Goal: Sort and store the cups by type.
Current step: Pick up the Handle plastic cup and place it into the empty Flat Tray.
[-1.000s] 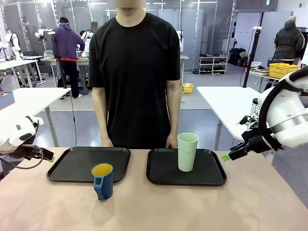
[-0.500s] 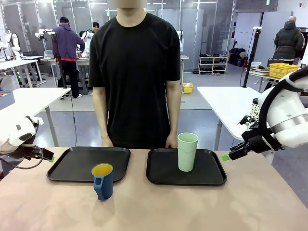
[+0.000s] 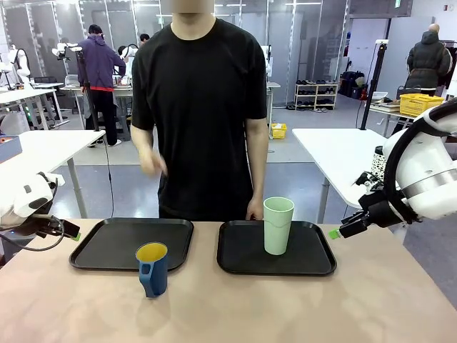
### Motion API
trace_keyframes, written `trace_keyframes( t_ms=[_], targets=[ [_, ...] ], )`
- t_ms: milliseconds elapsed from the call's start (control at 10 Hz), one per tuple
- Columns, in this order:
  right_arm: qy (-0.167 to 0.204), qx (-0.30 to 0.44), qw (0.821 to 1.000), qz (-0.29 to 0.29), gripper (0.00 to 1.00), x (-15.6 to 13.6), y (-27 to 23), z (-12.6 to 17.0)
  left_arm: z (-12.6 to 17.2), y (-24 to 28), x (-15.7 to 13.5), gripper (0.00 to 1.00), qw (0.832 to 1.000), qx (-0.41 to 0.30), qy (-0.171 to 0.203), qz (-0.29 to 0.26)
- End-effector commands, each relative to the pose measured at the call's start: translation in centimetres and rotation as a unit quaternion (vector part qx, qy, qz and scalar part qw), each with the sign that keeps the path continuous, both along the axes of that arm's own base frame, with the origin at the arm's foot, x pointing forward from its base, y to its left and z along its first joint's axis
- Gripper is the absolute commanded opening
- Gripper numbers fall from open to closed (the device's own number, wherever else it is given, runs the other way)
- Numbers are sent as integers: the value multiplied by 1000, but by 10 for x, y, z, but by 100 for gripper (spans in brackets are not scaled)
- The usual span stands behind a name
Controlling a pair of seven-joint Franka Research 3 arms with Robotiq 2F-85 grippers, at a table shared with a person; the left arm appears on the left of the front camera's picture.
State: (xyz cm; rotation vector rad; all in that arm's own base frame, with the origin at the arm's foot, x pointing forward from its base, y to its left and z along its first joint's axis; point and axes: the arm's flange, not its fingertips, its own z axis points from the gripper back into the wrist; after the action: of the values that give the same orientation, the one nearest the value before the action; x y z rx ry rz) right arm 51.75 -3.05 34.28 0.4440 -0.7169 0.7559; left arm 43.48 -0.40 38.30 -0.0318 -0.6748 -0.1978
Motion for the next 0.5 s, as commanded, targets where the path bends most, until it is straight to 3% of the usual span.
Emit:
trace_keyframes(
  t_ms=[0, 100, 200, 400],
  targets=[
    [-19, -89, 996, 16, 100, -8, 0, 7, 1, -1, 0, 100, 1000, 0, 0, -1],
    [-30, -141, 988, 50, 100, -17, 2, 16, 1, -1, 0, 100, 1000, 0, 0, -1],
    [-17, -242, 968, 69, 100, -27, 7, 23, 1, -1, 0, 100, 1000, 0, 0, -1],
    [23, -423, 899, 111, 100, -51, 19, 35, 1, -1, 0, 100, 1000, 0, 0, -1]
  ],
)
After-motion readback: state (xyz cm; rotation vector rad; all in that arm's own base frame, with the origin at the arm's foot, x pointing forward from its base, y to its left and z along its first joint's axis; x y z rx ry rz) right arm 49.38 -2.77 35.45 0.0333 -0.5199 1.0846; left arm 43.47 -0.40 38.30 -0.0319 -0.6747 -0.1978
